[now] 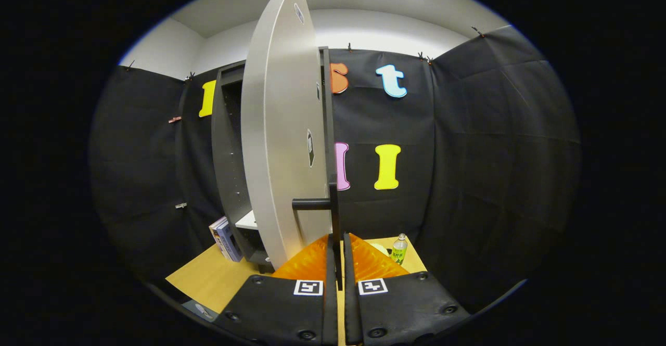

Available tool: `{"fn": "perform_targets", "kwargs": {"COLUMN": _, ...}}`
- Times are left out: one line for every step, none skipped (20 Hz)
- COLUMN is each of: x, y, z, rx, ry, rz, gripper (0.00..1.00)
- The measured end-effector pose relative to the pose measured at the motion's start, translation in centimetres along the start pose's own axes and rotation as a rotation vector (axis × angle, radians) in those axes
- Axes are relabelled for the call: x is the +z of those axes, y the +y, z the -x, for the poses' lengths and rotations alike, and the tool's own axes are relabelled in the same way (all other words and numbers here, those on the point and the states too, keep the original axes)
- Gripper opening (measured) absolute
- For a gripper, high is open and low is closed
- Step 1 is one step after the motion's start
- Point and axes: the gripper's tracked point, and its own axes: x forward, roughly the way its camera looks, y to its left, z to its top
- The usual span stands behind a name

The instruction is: Open the shoe cabinet door, grab the shoes and put them into the shoe cabinet, then close the shoe cabinet door.

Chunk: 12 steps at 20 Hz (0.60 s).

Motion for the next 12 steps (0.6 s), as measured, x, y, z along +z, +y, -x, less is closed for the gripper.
{"fn": "perform_targets", "kwargs": {"x": 0.1, "y": -0.9, "z": 0.6, "rx": -0.006, "ry": -0.007, "rz": -0.004, "gripper": 0.1}}
{"fn": "perform_targets", "kwargs": {"x": 0.1, "y": -1.1, "z": 1.1, "rx": 0.006, "ry": -0.01, "rz": -0.006, "gripper": 0.1}}
{"fn": "perform_targets", "kwargs": {"x": 0.2, "y": -1.0, "z": 1.8, "rx": 0.018, "ry": -0.018, "rz": 0.001, "gripper": 0.1}}
{"fn": "perform_targets", "kwargs": {"x": 0.4, "y": -0.9, "z": 2.1, "rx": 0.022, "ry": -0.026, "rz": 0.014, "gripper": 0.1}}
{"fn": "perform_targets", "kwargs": {"x": 0.8, "y": -0.8, "z": 2.4, "rx": 0.032, "ry": -0.036, "rz": 0.024, "gripper": 0.1}}
{"fn": "perform_targets", "kwargs": {"x": 1.1, "y": -0.6, "z": 2.7, "rx": 0.044, "ry": -0.049, "rz": 0.028, "gripper": 0.1}}
{"fn": "perform_targets", "kwargs": {"x": 1.3, "y": -0.7, "z": 2.9, "rx": 0.041, "ry": -0.06, "rz": 0.03, "gripper": 0.1}}
{"fn": "perform_targets", "kwargs": {"x": 1.3, "y": -0.9, "z": 3.3, "rx": 0.038, "ry": -0.061, "rz": 0.027, "gripper": 0.11}}
{"fn": "perform_targets", "kwargs": {"x": 1.2, "y": -0.8, "z": 3.5, "rx": 0.043, "ry": -0.056, "rz": 0.018, "gripper": 0.11}}
{"fn": "perform_targets", "kwargs": {"x": 1.2, "y": -0.5, "z": 4.0, "rx": 0.052, "ry": -0.059, "rz": 0.012, "gripper": 0.11}}
{"fn": "perform_targets", "kwargs": {"x": 1.5, "y": -0.6, "z": 4.4, "rx": 0.05, "ry": -0.069, "rz": 0.01, "gripper": 0.11}}
{"fn": "perform_targets", "kwargs": {"x": 2.0, "y": -0.6, "z": 4.9, "rx": 0.048, "ry": -0.086, "rz": 0.014, "gripper": 0.11}}
